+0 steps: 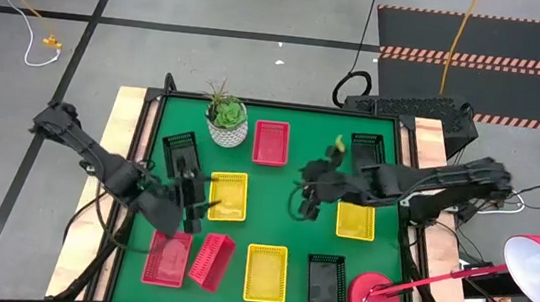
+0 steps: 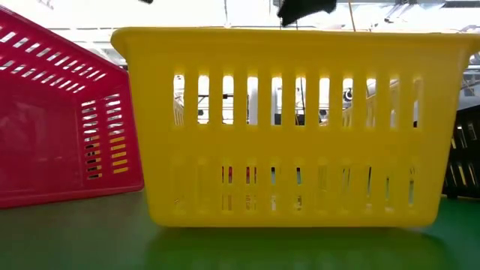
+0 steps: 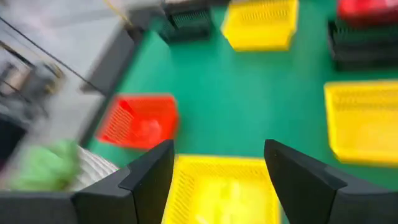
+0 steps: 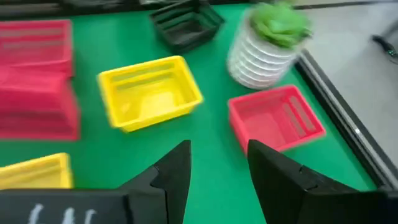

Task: Stack baskets by color
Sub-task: Stack the middle right red bin on top of the bottom left red bin

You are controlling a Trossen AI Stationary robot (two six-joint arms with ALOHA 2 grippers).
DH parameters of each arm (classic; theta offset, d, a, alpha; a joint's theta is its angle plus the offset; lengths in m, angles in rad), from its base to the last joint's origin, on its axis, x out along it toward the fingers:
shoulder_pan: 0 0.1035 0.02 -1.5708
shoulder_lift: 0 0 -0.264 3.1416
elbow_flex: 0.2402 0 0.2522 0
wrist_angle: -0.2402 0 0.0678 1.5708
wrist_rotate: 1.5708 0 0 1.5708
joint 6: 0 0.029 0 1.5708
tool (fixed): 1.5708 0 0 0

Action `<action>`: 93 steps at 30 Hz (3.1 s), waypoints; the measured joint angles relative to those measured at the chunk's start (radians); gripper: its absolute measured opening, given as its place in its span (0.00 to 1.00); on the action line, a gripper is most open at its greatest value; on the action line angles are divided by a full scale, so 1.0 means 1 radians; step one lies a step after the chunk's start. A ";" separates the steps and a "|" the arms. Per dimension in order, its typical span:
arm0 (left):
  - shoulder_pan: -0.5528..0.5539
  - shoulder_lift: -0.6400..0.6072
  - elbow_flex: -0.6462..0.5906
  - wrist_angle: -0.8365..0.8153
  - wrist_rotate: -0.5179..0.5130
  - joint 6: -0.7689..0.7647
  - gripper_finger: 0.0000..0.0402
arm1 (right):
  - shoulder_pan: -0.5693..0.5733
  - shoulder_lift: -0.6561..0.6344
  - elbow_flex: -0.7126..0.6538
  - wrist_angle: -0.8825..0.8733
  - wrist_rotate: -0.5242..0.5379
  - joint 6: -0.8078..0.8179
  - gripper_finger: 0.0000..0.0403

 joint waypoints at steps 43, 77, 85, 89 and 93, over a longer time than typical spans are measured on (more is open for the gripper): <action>0.016 0.879 0.821 -0.760 0.659 -1.036 0.63 | -0.243 -0.232 -0.463 0.364 -0.061 -0.035 0.38; 0.111 0.613 0.746 -0.760 0.643 -0.935 0.01 | -0.243 -0.232 -0.463 0.327 -0.109 -0.046 0.38; 0.015 0.352 0.466 -0.764 0.647 -1.223 0.01 | -0.243 -0.232 -0.463 0.316 -0.189 -0.035 0.38; -0.061 0.265 0.346 -0.748 0.660 -1.364 0.01 | -0.243 -0.232 -0.463 0.315 -0.192 -0.028 0.38; -0.135 0.192 0.223 -0.676 0.675 -1.507 0.01 | -0.243 -0.232 -0.463 0.316 -0.193 -0.029 0.38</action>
